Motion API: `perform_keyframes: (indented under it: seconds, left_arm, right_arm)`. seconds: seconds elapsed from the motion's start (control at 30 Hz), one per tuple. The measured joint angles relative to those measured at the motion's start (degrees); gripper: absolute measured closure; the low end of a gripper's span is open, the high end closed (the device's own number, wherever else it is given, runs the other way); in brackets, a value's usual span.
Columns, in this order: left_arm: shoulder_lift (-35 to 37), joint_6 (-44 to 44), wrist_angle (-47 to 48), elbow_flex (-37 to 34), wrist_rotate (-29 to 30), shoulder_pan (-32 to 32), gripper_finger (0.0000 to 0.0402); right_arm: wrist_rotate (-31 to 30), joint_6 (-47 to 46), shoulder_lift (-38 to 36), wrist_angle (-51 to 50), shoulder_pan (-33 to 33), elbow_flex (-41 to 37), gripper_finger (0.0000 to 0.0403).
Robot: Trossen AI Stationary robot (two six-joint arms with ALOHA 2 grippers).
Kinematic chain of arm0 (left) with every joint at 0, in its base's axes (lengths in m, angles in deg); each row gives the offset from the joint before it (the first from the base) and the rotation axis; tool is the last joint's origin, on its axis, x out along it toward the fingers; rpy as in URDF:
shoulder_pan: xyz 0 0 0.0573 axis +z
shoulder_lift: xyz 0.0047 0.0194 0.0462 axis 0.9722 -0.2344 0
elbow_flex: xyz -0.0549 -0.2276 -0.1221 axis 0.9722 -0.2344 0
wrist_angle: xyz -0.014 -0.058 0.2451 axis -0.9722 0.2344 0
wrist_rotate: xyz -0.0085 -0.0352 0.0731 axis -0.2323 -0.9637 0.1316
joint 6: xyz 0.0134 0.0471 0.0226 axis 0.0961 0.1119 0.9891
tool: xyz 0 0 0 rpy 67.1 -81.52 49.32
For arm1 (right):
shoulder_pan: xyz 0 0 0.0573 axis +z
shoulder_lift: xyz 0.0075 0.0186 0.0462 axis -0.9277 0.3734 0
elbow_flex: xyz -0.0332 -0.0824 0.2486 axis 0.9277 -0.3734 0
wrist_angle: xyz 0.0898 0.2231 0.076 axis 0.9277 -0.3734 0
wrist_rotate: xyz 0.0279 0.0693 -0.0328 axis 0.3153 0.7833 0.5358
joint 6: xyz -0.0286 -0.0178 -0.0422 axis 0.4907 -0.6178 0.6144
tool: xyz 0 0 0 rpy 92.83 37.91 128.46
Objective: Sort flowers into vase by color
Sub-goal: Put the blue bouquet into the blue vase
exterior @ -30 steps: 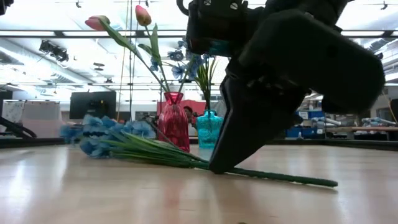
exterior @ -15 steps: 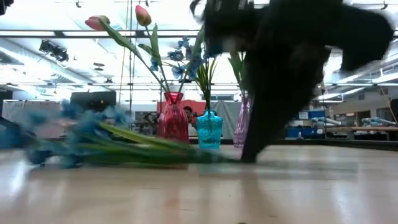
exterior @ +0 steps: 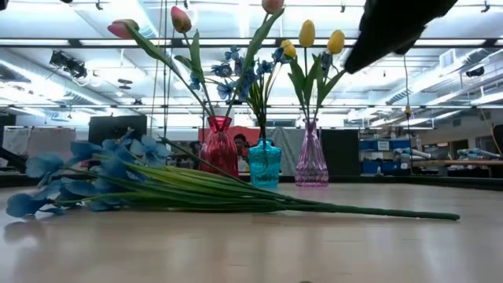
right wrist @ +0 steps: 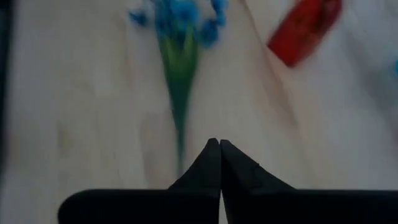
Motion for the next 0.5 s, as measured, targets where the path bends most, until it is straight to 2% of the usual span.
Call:
perform_keyframes:
  seconds: [0.13,0.2,0.33,0.5]
  left_arm:
    - [-1.6,1.1,-2.1,0.0,-2.0,-0.2,0.0237]
    - [-2.2,2.1,-3.7,0.0,-1.8,-1.1,0.0237]
    - [-3.0,4.7,-6.1,-0.1,-1.2,-2.8,0.0237]
    - [-2.9,5.9,-6.6,-0.1,-0.2,-3.9,0.0237]
  right_arm:
    - [4.8,5.8,0.4,17.4,-1.8,-5.9,0.036]
    - [5.9,7.5,2.0,22.9,-2.6,-7.1,0.0342]
    - [7.7,8.0,6.5,26.2,-4.5,-6.5,0.0321]
    - [12.3,10.3,12.8,26.0,-6.5,-2.2,0.0319]
